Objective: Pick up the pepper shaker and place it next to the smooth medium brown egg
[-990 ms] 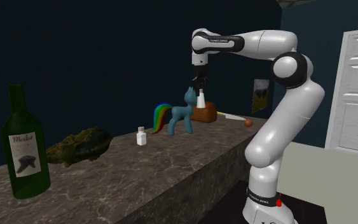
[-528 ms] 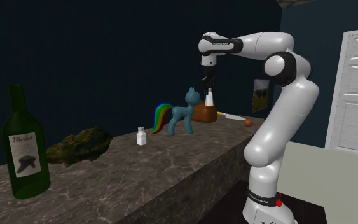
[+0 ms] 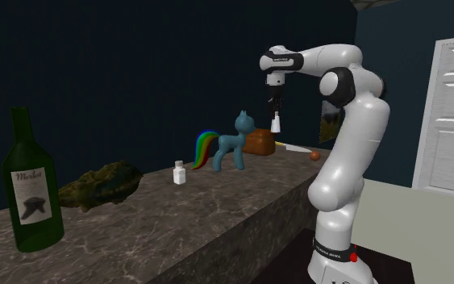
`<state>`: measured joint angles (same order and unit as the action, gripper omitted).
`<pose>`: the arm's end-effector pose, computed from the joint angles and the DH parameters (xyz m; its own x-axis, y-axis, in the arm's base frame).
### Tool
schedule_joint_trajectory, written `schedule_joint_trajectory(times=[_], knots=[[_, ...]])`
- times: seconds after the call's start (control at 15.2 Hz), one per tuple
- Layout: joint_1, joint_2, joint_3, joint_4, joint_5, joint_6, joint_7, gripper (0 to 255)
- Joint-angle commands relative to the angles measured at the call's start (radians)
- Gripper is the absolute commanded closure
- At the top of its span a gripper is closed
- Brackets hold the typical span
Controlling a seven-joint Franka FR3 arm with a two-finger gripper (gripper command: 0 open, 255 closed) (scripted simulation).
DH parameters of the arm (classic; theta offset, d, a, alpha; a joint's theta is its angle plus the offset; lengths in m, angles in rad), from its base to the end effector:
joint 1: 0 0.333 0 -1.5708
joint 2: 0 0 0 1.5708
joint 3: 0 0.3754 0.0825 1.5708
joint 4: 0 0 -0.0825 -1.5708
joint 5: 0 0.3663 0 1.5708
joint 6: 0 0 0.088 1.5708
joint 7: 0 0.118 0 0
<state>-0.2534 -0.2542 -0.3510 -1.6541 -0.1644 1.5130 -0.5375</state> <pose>0.3326 -0.2921 0.7452 0.9961 -0.0755 0.0451 -0.0803 -0.9901 0.1151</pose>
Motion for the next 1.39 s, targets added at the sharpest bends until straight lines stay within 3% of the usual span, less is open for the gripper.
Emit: schedule_joint_trajectory(times=[0.0, 0.46, 0.66, 0.73, 1.32], knots=[[-0.015, 0.047, -0.042, 0.044, 0.013, 0.008, -0.059, 255], [-0.093, 0.261, -0.180, 0.265, 0.119, -0.002, -0.268, 255], [-0.156, 0.384, -0.229, 0.398, 0.199, -0.029, -0.362, 255], [-0.205, 0.464, -0.252, 0.492, 0.255, -0.055, -0.414, 255], [-0.168, 0.382, -0.235, 0.266, 0.201, 0.102, -0.385, 255]])
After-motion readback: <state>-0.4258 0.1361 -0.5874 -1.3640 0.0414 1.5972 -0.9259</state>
